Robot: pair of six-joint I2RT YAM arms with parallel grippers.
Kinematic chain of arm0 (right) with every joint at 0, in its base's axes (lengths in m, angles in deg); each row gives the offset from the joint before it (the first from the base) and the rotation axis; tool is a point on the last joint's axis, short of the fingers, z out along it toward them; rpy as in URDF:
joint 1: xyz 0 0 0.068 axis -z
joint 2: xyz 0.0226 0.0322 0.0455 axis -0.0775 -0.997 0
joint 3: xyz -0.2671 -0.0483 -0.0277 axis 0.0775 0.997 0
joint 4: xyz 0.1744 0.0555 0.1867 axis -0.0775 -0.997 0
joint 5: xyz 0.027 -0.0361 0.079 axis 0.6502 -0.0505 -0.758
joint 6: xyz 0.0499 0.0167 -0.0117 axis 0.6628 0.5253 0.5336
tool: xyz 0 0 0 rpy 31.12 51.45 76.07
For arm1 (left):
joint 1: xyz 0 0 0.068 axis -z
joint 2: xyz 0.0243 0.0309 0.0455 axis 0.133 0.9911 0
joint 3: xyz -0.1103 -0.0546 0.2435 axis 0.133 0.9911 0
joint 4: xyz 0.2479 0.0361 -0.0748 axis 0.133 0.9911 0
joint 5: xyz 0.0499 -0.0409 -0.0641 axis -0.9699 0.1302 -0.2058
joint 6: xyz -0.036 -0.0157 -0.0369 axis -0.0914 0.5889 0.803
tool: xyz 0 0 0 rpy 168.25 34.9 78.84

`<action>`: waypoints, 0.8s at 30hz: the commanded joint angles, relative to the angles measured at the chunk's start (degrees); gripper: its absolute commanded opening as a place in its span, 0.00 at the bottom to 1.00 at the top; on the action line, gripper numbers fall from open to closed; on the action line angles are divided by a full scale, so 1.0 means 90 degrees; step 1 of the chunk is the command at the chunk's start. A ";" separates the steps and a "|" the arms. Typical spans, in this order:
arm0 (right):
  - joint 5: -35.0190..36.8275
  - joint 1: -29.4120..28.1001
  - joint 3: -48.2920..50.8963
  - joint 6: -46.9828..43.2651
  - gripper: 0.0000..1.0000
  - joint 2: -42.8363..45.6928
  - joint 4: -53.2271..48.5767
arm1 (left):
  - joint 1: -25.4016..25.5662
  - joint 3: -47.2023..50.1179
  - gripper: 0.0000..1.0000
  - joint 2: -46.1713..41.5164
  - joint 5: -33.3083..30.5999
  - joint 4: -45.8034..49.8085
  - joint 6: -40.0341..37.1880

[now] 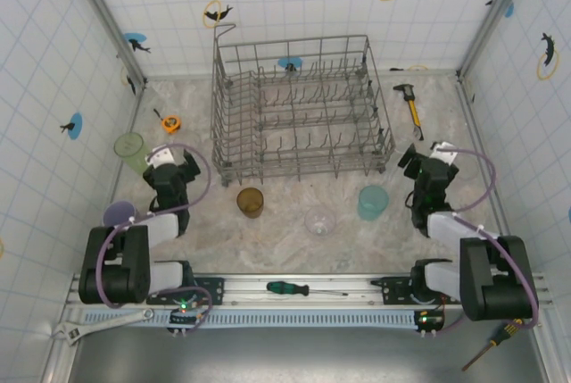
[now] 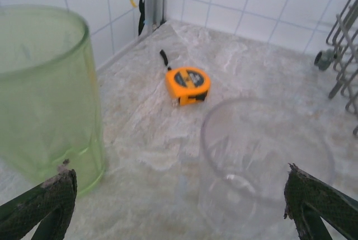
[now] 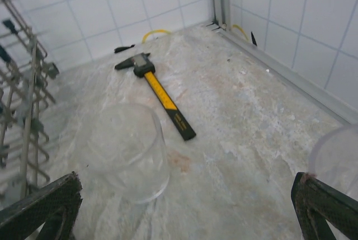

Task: Load the cups into the dish rack

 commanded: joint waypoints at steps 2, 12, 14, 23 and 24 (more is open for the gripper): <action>0.0233 -0.0032 -0.0621 0.0710 1.00 -0.0046 -0.1395 | 0.0038 -0.1075 0.98 -0.0279 -0.0239 0.2020 0.0972; -0.0278 0.0016 -0.1758 0.0632 1.00 -0.0386 -0.2827 | 0.0038 -0.3365 0.98 -0.0227 -0.0792 0.5181 0.2338; -0.0192 0.0067 -0.2160 0.0651 1.00 -0.0552 -0.3385 | 0.0038 -0.3745 0.98 -0.0196 -0.0966 0.5687 0.2641; -0.0842 0.0118 -0.3048 0.0610 1.00 -0.0884 -0.4512 | -0.0029 -0.4758 0.98 -0.0233 -0.2009 0.7162 0.4355; -0.0920 0.0118 -0.3052 0.0610 1.00 -0.0884 -0.4551 | -0.0097 -0.4811 0.98 -0.0229 -0.2045 0.7240 0.4521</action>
